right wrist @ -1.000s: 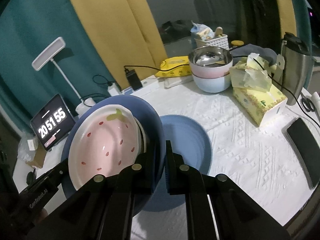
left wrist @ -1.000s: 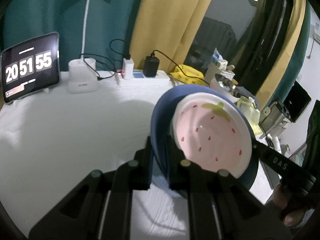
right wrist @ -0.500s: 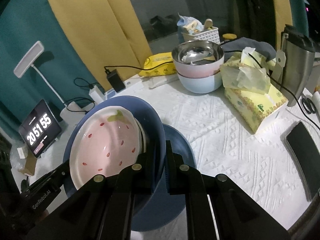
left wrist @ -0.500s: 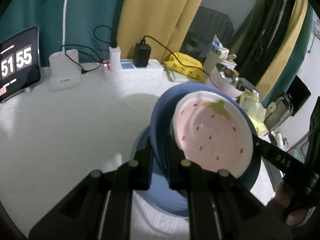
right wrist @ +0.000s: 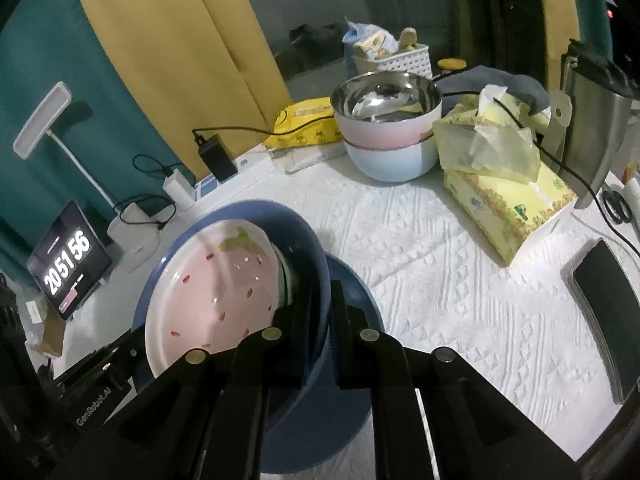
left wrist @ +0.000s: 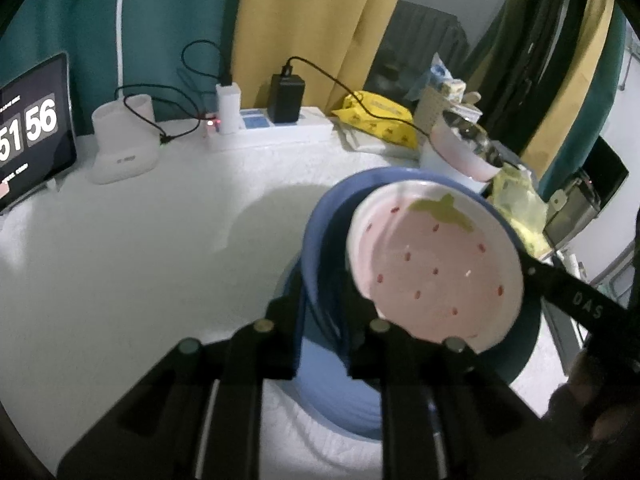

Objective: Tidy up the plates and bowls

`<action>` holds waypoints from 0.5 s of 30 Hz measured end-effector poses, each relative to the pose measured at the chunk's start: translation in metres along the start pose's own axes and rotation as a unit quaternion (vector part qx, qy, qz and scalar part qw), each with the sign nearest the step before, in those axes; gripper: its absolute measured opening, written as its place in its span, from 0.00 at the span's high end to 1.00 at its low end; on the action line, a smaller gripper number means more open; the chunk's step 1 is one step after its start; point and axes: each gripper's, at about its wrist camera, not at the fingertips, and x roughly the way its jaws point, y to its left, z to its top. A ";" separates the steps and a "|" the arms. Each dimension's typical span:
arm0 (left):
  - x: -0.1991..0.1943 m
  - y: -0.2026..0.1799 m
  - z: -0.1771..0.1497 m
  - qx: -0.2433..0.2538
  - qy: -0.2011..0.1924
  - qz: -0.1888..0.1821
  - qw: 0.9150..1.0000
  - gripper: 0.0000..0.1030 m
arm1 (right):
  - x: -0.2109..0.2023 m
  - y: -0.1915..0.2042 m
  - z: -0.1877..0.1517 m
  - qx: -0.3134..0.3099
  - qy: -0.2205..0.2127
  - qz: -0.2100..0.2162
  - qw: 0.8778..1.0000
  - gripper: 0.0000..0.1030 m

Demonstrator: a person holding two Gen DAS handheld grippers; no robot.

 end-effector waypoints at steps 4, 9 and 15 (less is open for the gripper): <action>-0.002 -0.005 -0.003 0.025 -0.008 0.026 0.999 0.82 | 0.000 -0.003 -0.001 0.006 -0.001 -0.009 1.000 0.75; -0.010 -0.003 -0.005 0.032 -0.017 0.039 0.999 0.80 | -0.001 -0.008 -0.002 0.015 0.006 -0.013 1.000 0.61; -0.023 0.008 -0.007 0.018 -0.027 0.033 0.999 0.71 | -0.010 0.000 -0.009 -0.001 -0.005 -0.025 1.000 0.59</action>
